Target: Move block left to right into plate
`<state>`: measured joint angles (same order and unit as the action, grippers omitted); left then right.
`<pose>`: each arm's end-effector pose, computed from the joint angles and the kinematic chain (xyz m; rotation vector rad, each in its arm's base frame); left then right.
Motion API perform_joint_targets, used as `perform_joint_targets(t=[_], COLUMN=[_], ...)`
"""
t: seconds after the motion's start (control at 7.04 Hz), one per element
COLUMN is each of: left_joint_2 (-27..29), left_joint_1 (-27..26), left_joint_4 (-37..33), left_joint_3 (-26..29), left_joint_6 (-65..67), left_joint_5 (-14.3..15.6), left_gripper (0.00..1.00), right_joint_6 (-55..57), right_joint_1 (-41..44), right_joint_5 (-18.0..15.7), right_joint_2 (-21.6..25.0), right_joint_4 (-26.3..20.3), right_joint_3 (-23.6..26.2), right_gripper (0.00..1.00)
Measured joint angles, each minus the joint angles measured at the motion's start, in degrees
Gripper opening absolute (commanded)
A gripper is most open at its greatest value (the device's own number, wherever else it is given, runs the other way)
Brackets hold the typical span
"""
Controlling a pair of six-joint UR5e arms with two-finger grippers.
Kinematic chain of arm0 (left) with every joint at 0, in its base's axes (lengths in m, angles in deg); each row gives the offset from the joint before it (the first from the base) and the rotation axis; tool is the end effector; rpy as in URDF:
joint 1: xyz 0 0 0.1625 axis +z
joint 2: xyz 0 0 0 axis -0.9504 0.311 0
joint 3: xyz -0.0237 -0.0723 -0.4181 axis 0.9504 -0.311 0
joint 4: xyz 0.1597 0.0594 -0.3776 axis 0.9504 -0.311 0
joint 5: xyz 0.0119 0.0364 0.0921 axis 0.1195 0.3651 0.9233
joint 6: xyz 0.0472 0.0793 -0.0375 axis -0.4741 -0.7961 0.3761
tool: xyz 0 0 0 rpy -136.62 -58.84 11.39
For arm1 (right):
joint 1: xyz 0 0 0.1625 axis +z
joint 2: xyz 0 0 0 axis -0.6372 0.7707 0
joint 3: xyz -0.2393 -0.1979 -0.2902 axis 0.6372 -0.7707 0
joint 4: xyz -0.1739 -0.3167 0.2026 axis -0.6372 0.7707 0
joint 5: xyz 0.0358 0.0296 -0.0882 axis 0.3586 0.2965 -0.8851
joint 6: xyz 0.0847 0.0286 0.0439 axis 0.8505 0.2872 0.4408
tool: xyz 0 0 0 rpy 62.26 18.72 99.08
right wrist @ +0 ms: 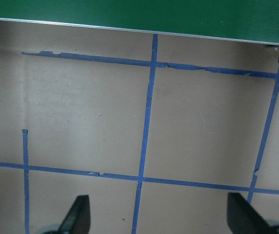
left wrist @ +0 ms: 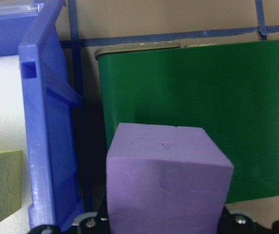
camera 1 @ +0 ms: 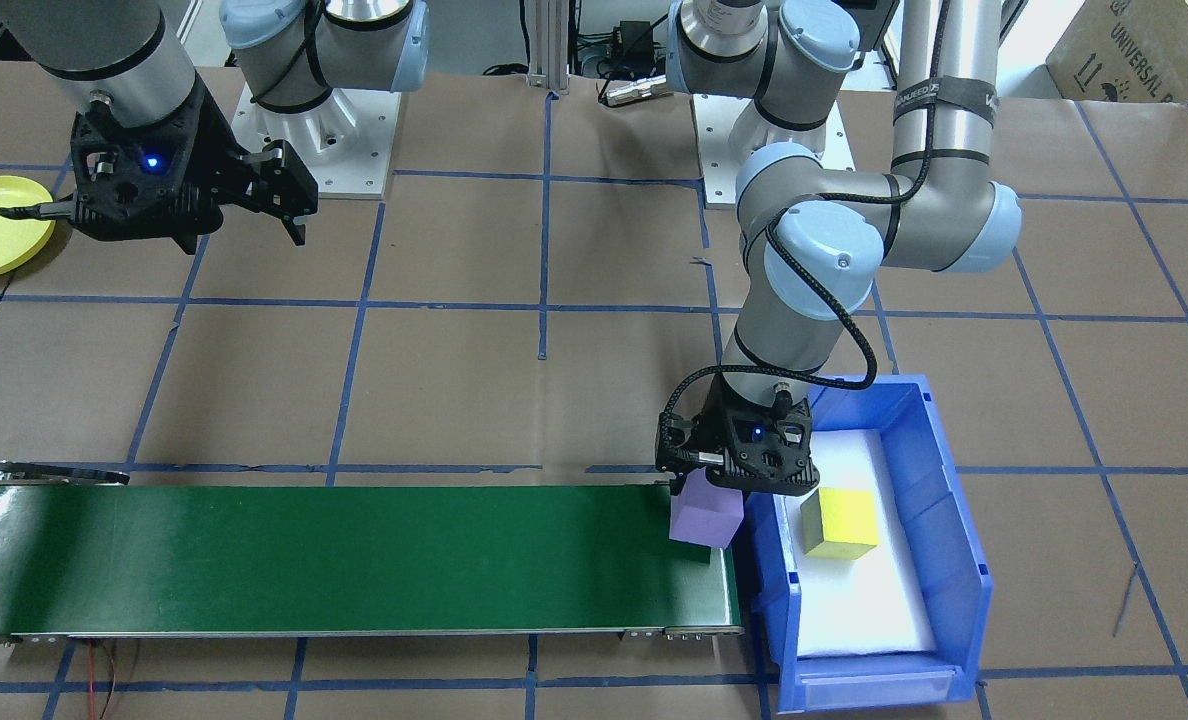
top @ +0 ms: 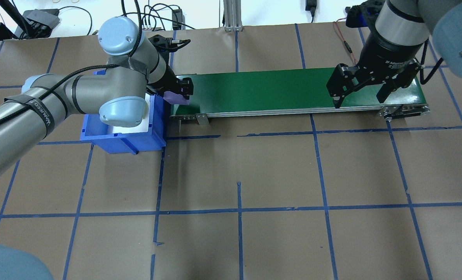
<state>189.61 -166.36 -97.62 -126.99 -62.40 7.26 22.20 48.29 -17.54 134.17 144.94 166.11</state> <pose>-0.1875 -0.5883 0.2867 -0.1264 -3.0327 0.3459 0.1176 -0.4798 0.4742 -0.1667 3.1070 0.1253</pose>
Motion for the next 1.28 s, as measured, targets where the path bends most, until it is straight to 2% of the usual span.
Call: perform_joint_targets(t=[0.43,0.71,1.28], left_joint_2=[-0.2,-1.1,-1.3], left_joint_1=[0.0,0.7,9.8], left_joint_4=[-0.1,-0.4,-5.2], left_joint_3=[0.3,2.5,3.8], left_joint_6=[-0.4,-1.4,-11.3], left_joint_5=[0.3,1.1,1.9], left_gripper=[1.0,1.0,1.0], right_joint_6=[0.1,0.1,0.1], right_joint_1=[0.1,0.0,-0.1], right_joint_5=[0.1,0.1,0.0], right_joint_2=[0.0,0.0,0.0], right_joint_4=[0.4,0.7,0.7], right_joint_3=[0.4,0.7,0.6], right_gripper=[1.0,1.0,1.0])
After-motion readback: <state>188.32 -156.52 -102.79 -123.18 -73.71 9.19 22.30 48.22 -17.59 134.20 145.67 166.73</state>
